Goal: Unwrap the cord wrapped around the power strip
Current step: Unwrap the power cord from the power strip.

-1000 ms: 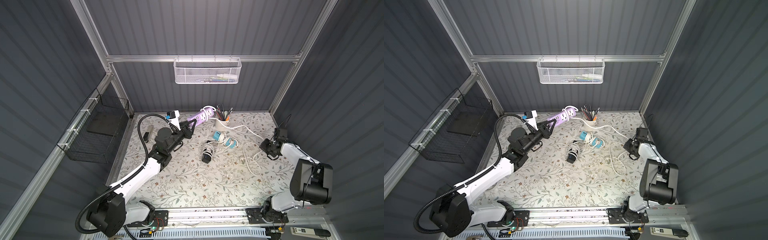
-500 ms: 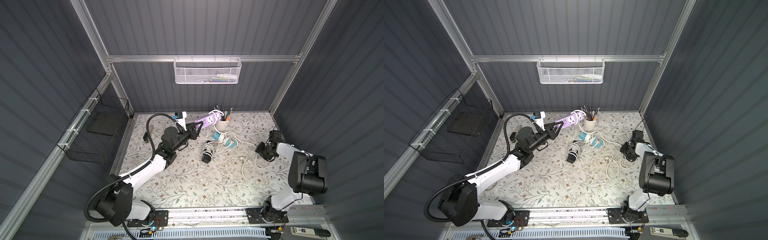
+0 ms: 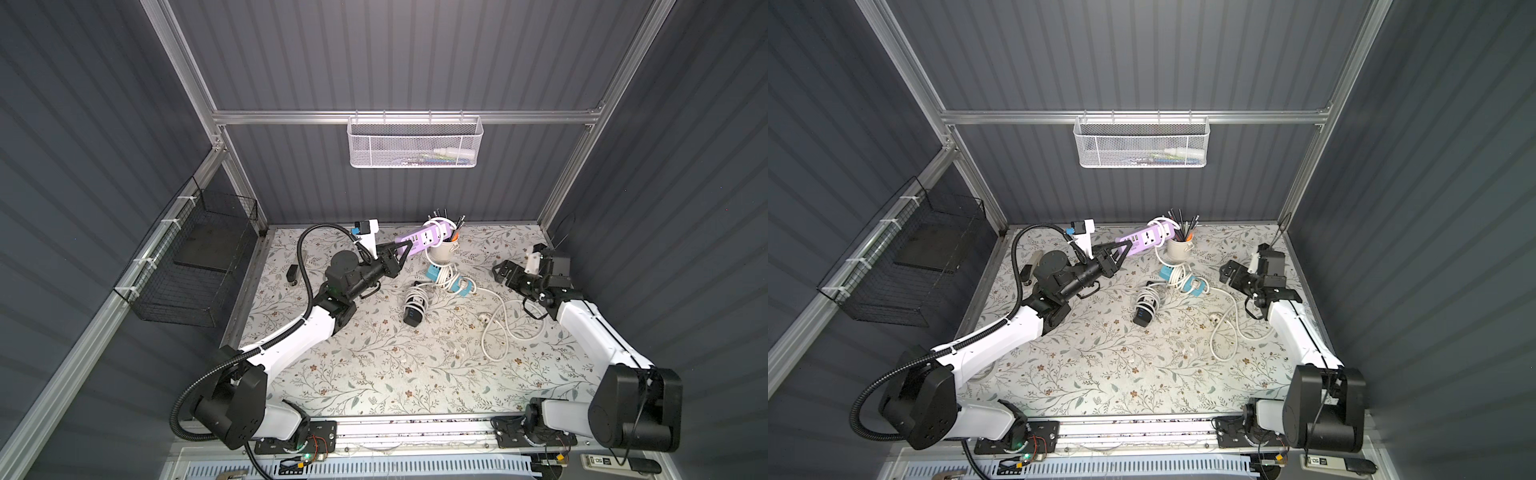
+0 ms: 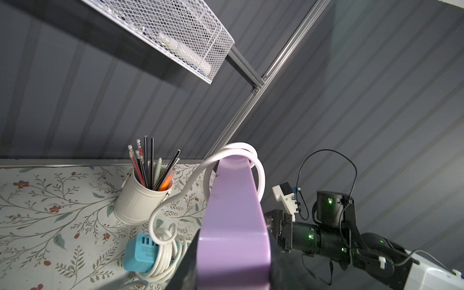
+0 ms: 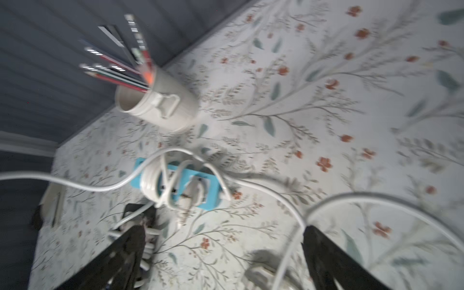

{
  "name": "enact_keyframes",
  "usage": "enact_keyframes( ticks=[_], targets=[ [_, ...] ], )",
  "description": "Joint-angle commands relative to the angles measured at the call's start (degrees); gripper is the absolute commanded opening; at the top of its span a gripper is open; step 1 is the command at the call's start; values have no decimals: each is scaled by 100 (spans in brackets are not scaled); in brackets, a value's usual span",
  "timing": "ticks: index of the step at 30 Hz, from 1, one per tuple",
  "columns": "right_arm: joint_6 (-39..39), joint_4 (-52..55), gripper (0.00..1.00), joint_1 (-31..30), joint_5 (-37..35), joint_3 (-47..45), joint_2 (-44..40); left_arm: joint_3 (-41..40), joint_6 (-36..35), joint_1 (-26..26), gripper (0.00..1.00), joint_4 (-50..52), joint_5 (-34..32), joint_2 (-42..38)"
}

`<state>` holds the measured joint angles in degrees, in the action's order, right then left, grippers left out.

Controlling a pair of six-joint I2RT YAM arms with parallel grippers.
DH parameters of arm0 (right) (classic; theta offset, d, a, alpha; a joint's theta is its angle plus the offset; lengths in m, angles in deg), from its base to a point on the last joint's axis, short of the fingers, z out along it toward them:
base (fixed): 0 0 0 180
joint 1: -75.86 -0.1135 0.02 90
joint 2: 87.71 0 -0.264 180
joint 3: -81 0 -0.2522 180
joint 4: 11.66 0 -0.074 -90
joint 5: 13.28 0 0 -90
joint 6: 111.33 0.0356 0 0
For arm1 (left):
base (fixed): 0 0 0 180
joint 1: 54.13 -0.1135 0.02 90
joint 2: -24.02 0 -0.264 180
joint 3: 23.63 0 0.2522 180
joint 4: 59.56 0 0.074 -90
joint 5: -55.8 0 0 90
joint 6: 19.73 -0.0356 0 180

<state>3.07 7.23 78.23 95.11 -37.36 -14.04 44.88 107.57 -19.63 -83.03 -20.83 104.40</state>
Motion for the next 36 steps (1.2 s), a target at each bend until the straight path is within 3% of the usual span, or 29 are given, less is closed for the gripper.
enact_keyframes(
  ticks=[1,7,11,22,28,36],
  targets=[
    [-13,-1814,99,-412,930,-531,-111,437,79,39,0,-72,3,-114],
    [-748,-4716,99,-1576,305,-1220,1,744,249,74,0,517,-123,-263],
    [-1197,-6054,99,-1911,-109,-1158,613,784,428,96,0,721,-107,-362],
    [-1199,-7440,99,-2273,-51,-546,2016,938,759,171,0,818,-21,-652],
    [-1095,-7610,98,-2365,-65,-152,2411,921,888,180,0,769,0,-743],
    [-770,-7890,75,-2368,-55,158,2899,799,1093,180,0,675,12,-936]
  ],
)
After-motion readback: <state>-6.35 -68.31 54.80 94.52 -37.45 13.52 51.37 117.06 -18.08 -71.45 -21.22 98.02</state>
